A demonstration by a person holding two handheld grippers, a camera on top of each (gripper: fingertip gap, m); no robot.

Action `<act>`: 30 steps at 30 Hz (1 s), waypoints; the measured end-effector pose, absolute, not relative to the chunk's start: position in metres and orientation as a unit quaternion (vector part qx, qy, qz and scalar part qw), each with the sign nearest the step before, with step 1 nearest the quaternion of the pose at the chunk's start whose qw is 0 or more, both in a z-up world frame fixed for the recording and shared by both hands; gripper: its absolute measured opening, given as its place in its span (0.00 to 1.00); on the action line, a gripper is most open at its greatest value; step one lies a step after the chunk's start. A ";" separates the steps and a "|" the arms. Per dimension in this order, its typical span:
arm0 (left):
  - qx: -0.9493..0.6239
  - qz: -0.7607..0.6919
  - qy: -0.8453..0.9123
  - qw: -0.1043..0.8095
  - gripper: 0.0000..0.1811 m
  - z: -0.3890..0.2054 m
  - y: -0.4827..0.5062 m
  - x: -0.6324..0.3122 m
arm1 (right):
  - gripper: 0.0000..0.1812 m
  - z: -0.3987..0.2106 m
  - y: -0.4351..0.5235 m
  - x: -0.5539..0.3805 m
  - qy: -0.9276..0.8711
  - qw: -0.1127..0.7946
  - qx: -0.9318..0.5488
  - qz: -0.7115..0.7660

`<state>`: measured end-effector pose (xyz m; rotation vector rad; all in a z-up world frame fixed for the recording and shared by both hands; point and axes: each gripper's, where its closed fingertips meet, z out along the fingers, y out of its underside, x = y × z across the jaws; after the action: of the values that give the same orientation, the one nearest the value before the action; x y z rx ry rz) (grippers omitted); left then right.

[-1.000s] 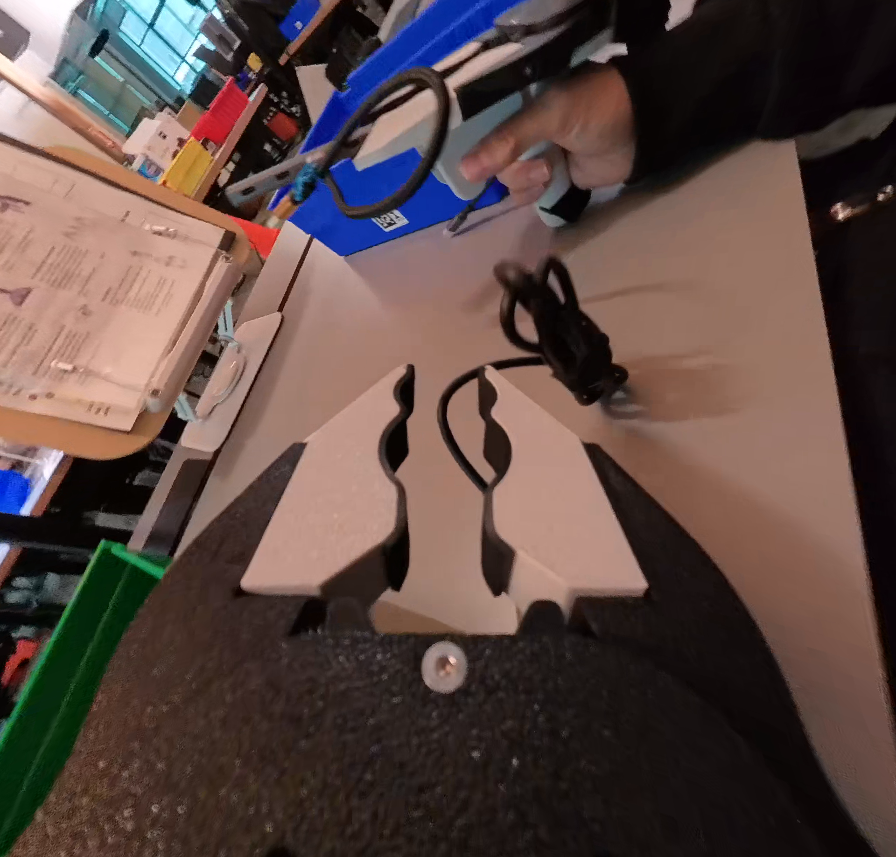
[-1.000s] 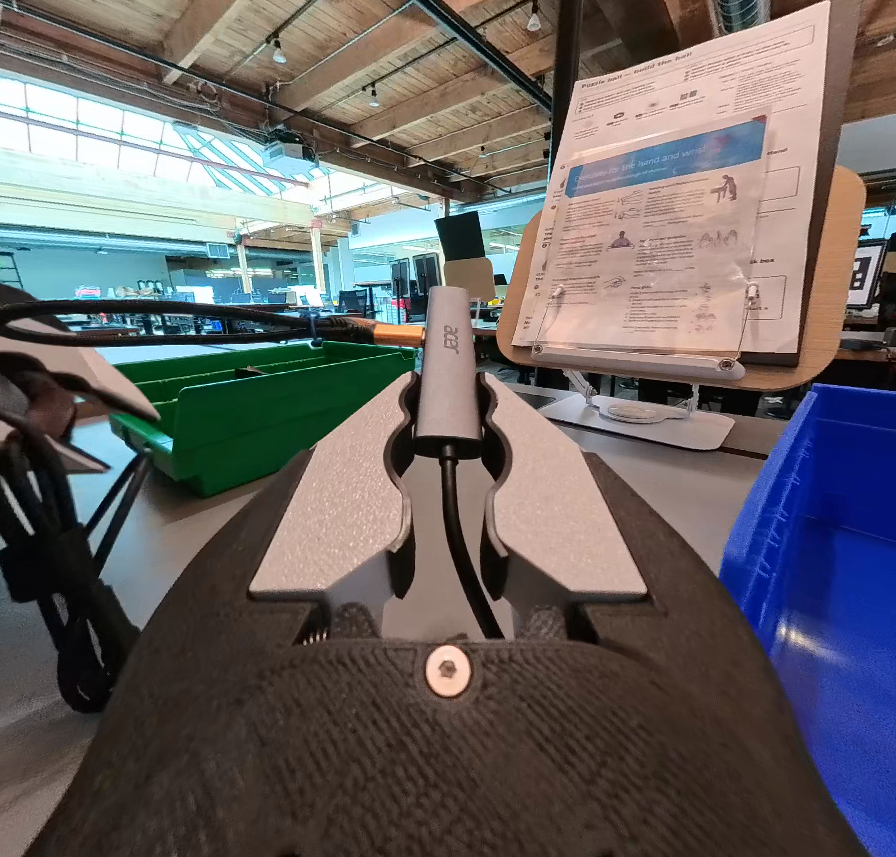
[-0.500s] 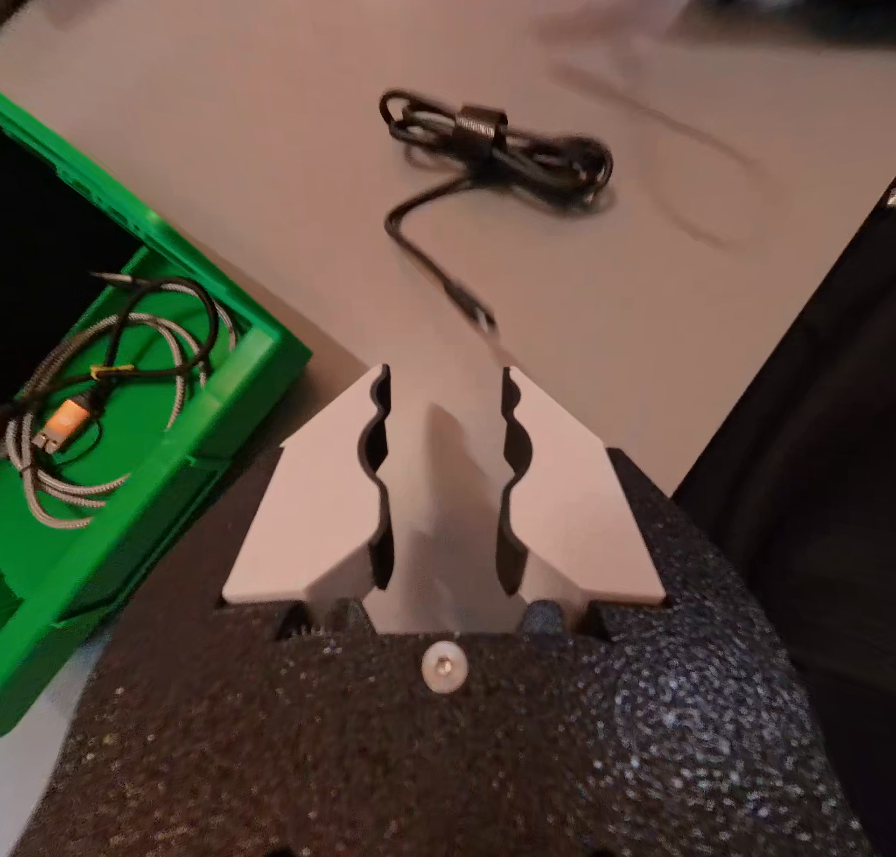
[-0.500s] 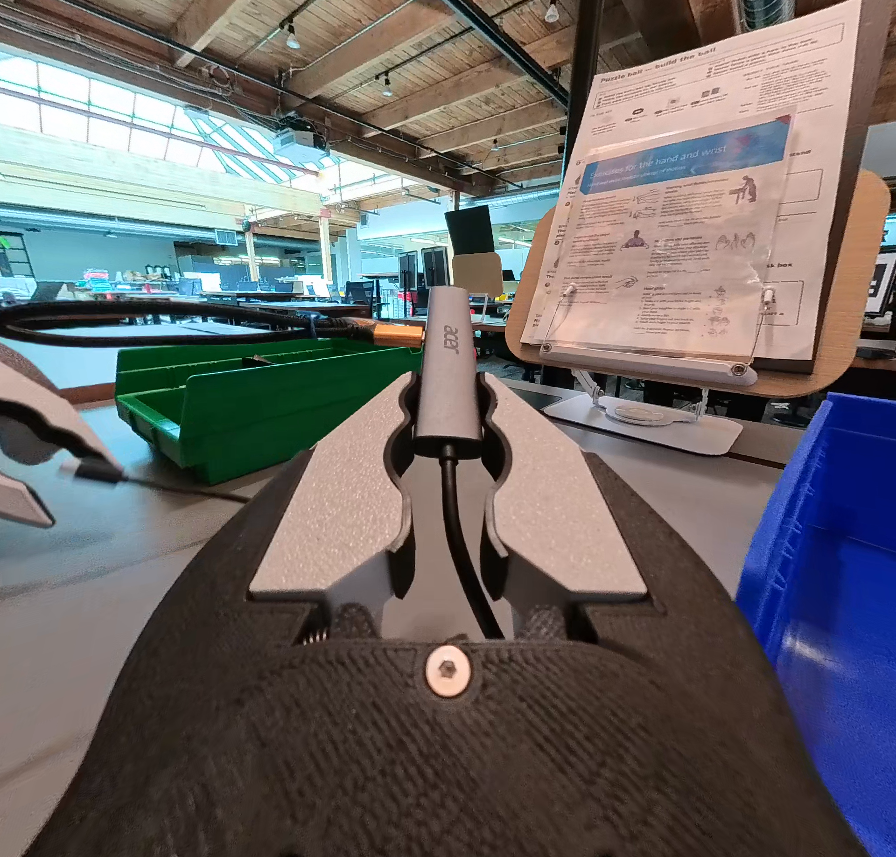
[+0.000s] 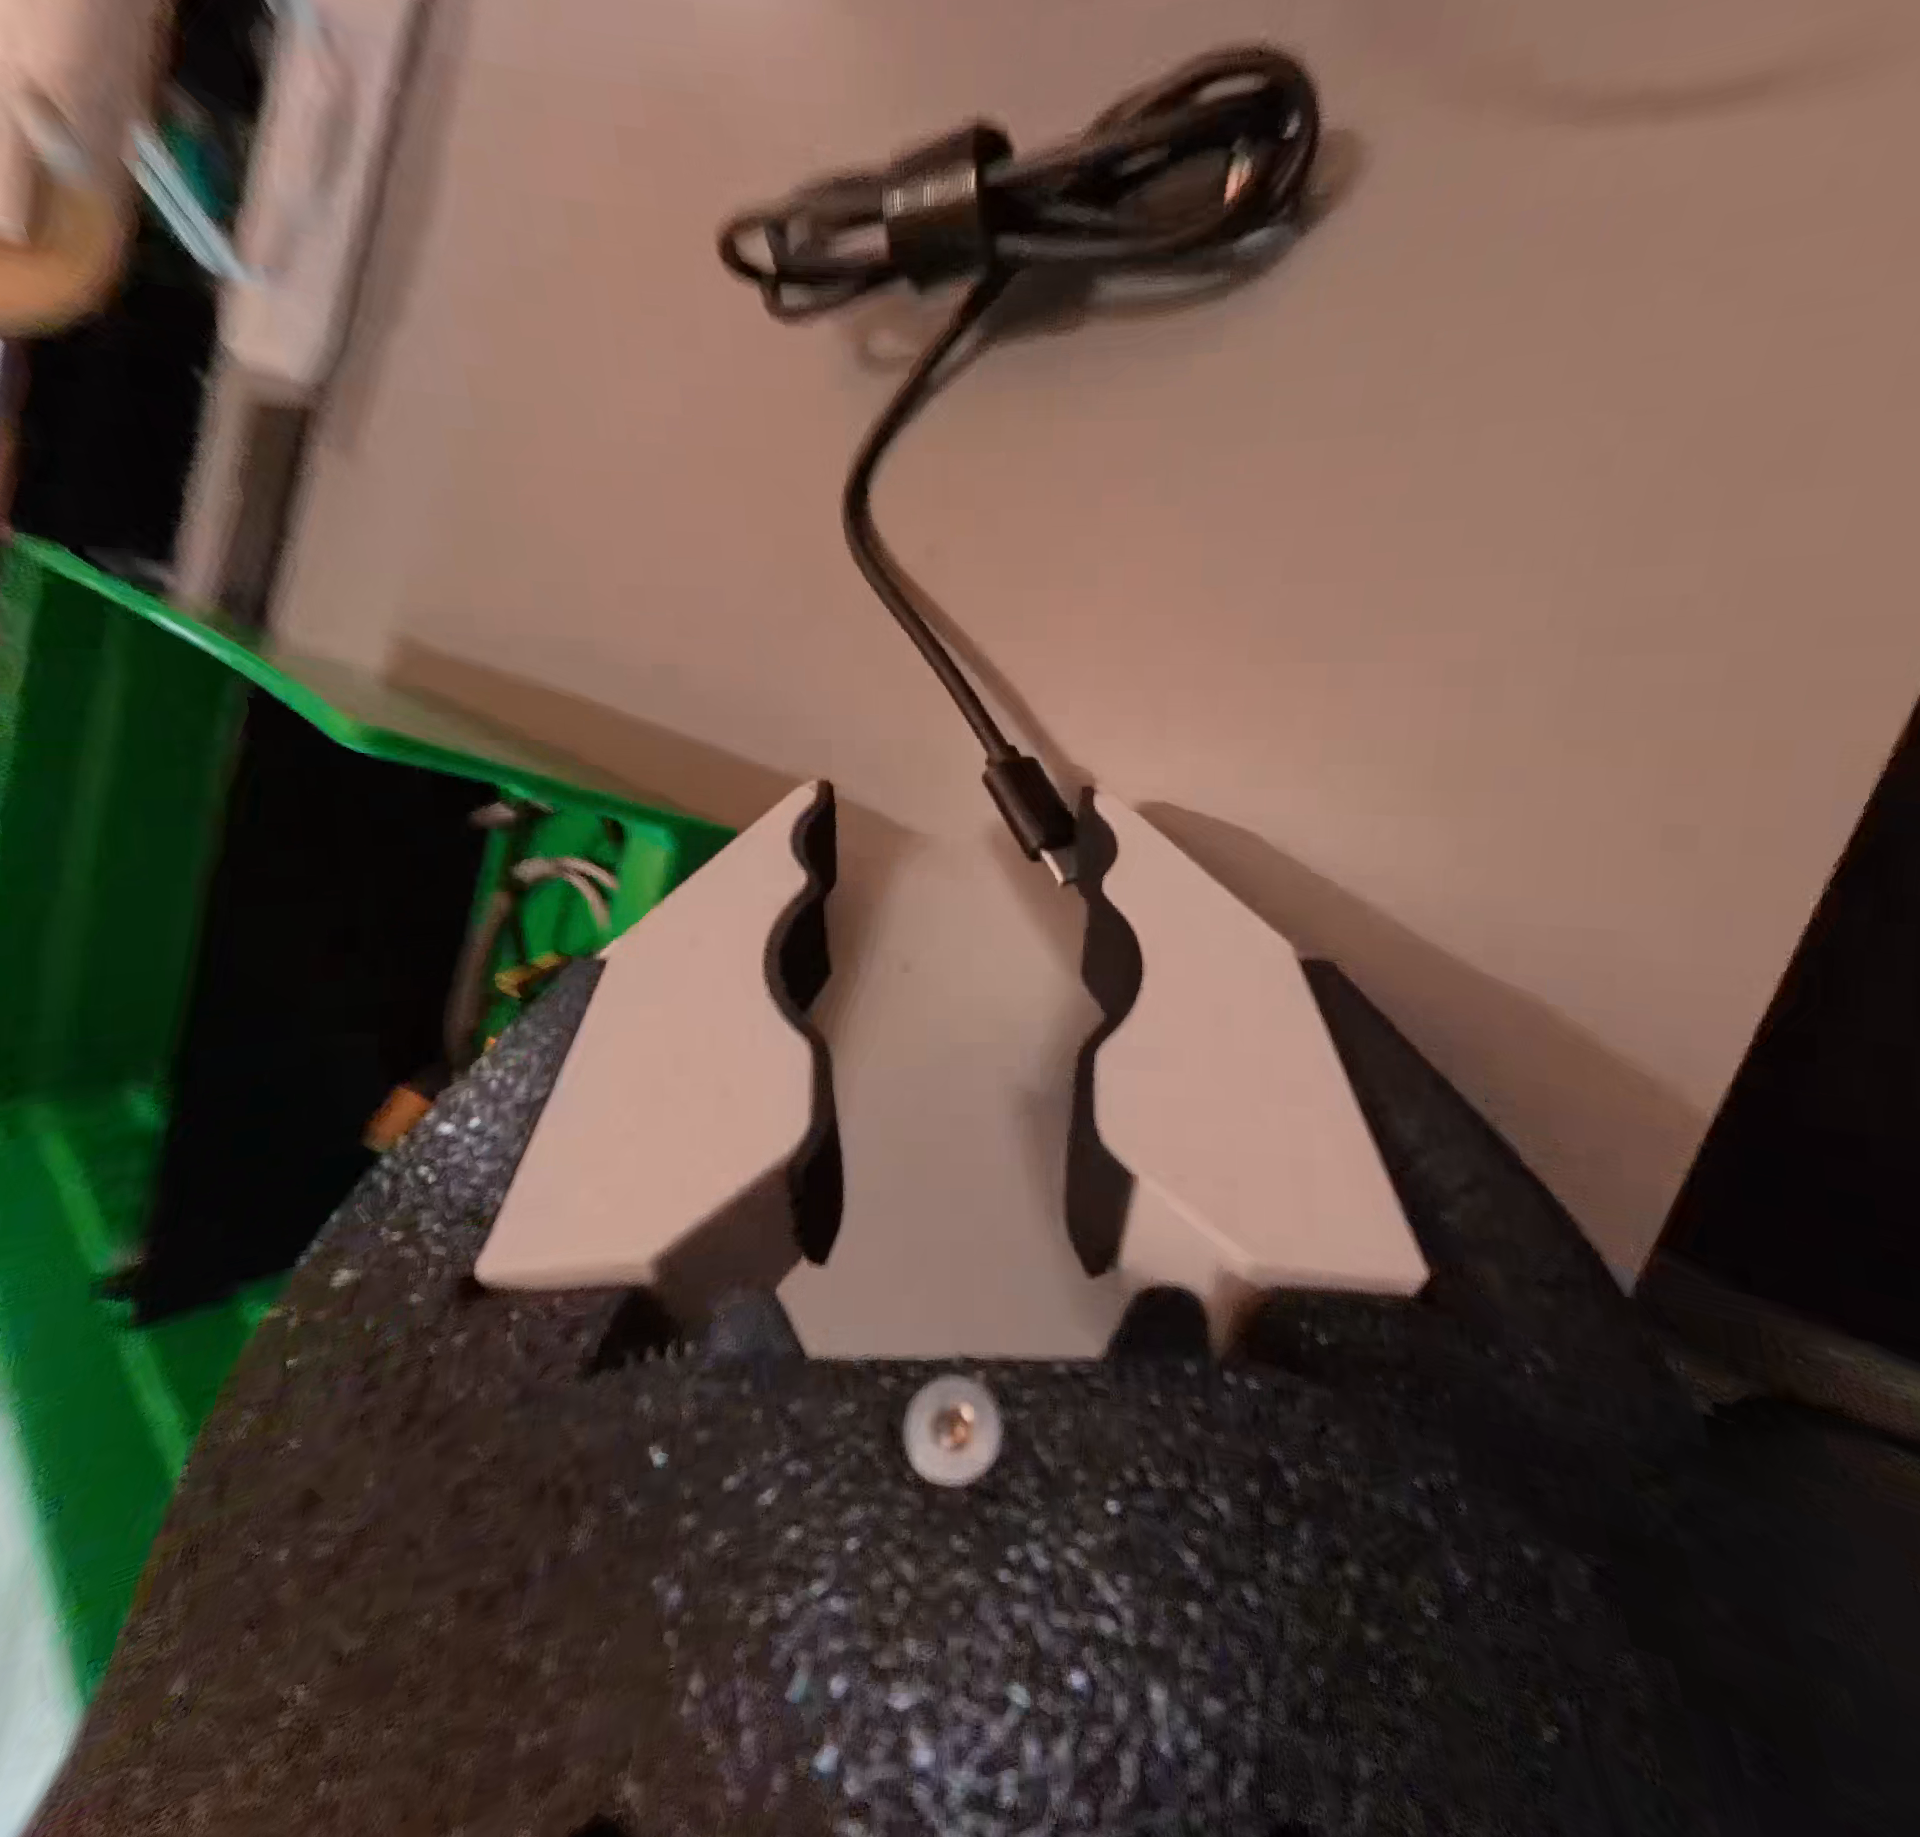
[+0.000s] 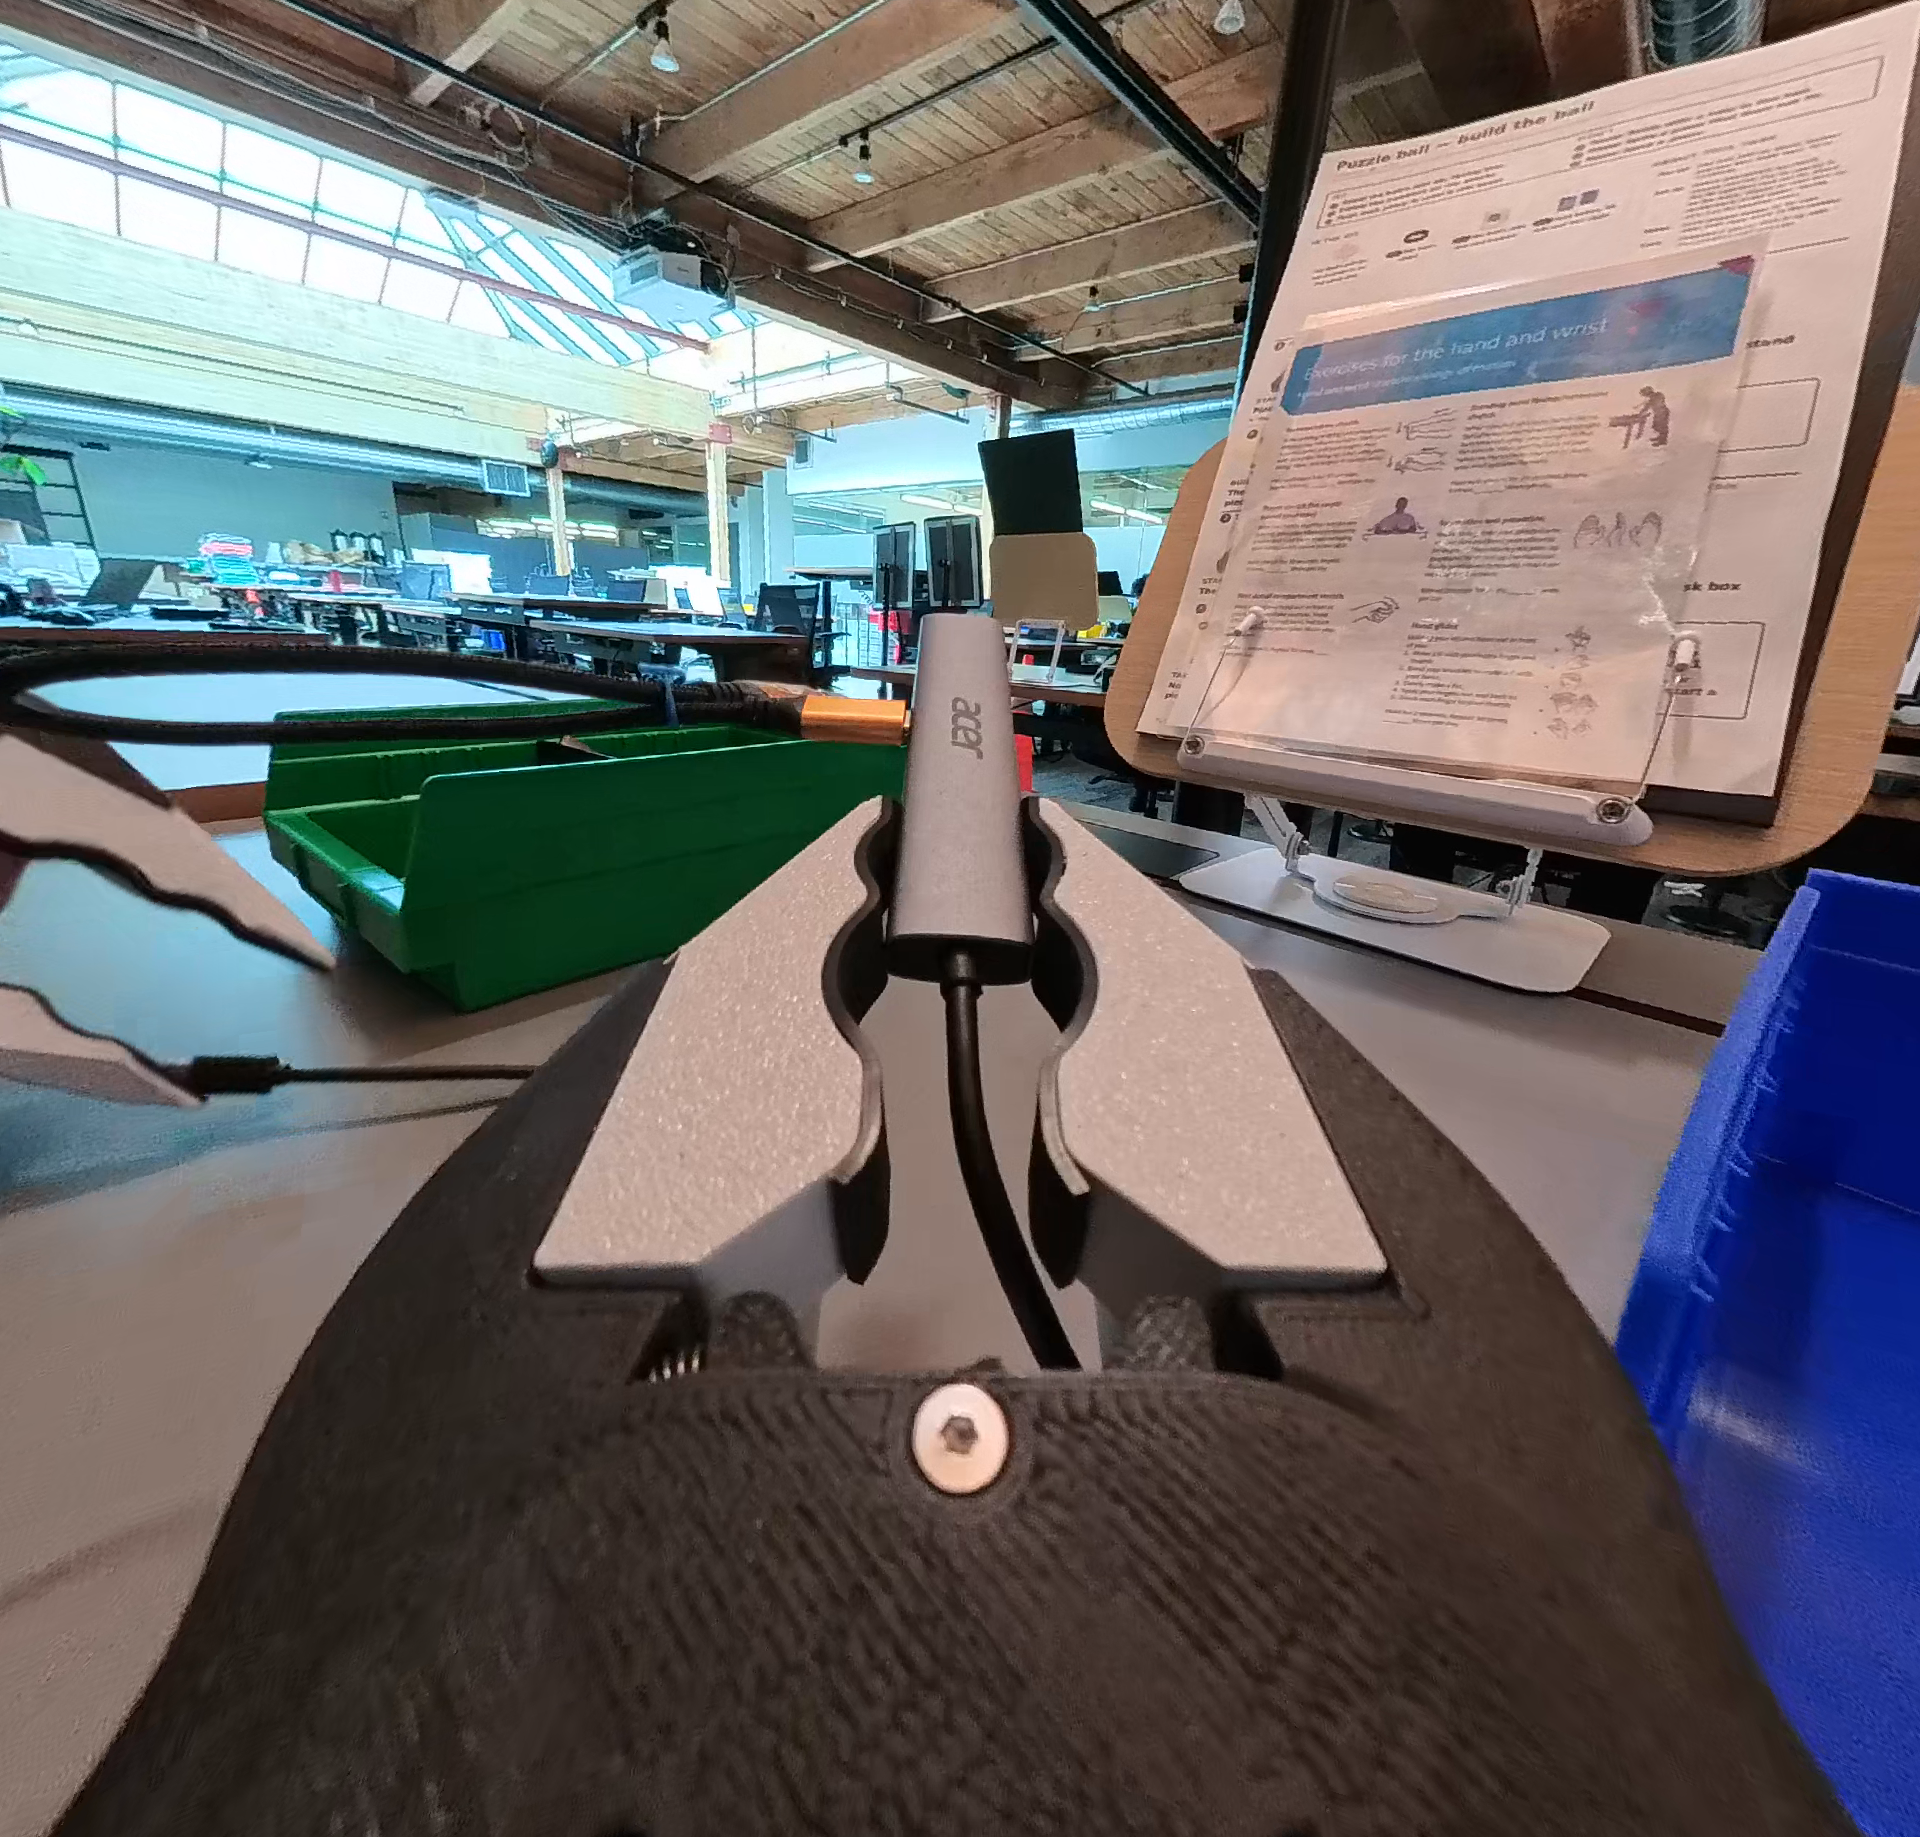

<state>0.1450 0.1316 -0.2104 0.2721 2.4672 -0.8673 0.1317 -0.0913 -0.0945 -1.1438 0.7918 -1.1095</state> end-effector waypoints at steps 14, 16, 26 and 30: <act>0.392 -0.156 0.752 0.507 0.32 -0.205 0.143 0.203 | 0.12 -0.095 -0.088 0.132 0.341 0.626 -0.507 -0.485; 0.414 -0.152 0.747 0.497 0.30 -0.207 0.139 0.201 | 0.12 -0.096 -0.087 0.132 0.340 0.626 -0.509 -0.484; 0.495 -0.152 0.722 0.458 0.28 -0.211 0.112 0.157 | 0.12 -0.095 -0.086 0.132 0.337 0.625 -0.510 -0.485; 0.509 -0.178 0.715 0.444 0.25 -0.213 0.096 0.146 | 0.12 -0.095 -0.087 0.132 0.337 0.625 -0.510 -0.485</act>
<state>0.1462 0.0960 -0.2129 1.2628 1.7731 -0.4407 0.1318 -0.0867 -0.0953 -1.1699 0.7742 -1.1126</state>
